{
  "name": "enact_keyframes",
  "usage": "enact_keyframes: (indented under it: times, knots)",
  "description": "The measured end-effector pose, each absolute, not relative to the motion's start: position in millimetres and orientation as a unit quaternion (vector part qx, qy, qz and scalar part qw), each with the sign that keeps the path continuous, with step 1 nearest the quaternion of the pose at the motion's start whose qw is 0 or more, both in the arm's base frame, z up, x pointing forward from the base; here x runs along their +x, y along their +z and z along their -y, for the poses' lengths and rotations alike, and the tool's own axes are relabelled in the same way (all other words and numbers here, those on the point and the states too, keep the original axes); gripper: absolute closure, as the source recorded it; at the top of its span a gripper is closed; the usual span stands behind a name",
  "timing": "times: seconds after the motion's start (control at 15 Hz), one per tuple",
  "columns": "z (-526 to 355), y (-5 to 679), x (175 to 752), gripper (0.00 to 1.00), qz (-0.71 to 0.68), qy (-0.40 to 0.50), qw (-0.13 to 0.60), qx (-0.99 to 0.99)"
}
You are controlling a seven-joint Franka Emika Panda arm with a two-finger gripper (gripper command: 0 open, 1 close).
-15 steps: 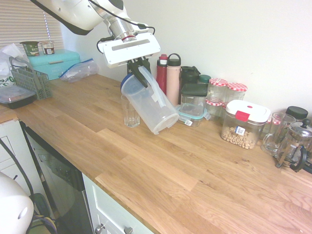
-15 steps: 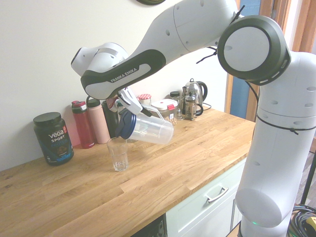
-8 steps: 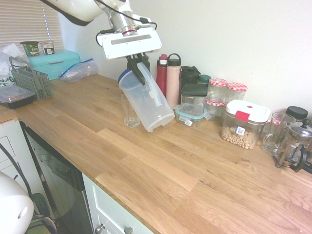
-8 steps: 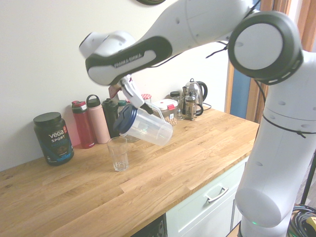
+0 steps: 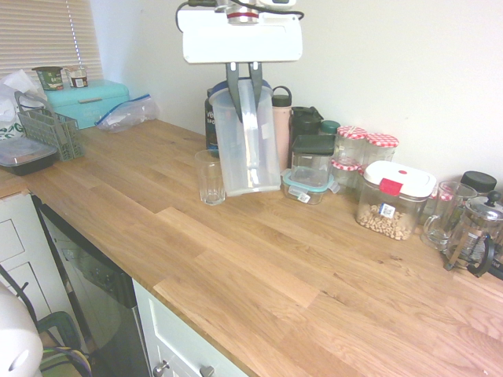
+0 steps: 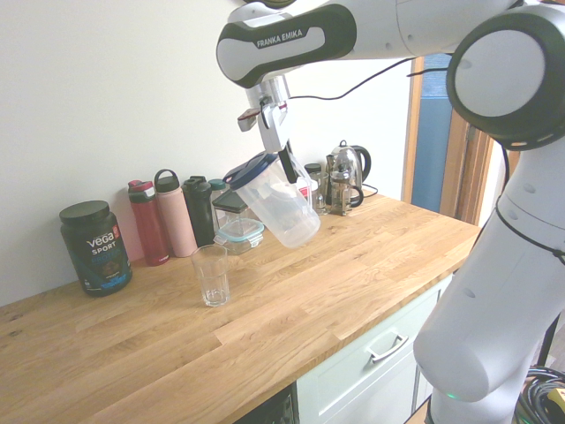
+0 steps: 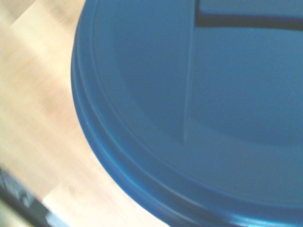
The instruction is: Pour me some water
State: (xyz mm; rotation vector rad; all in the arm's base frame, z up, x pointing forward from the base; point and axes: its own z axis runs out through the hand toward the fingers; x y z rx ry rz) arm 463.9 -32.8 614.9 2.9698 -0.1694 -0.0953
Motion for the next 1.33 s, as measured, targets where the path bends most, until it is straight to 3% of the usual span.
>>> enact_keyframes:
  times: [0.47, 0.8, 1.33]
  knots:
    - [167, 612, 386, 1.0, 0.231, 0.021, -0.011, 0.973]
    - [186, 547, 381, 1.0, 0.334, 0.095, -0.046, 0.937]
    - [208, 464, 337, 1.0, 0.455, 0.207, -0.043, 0.865]
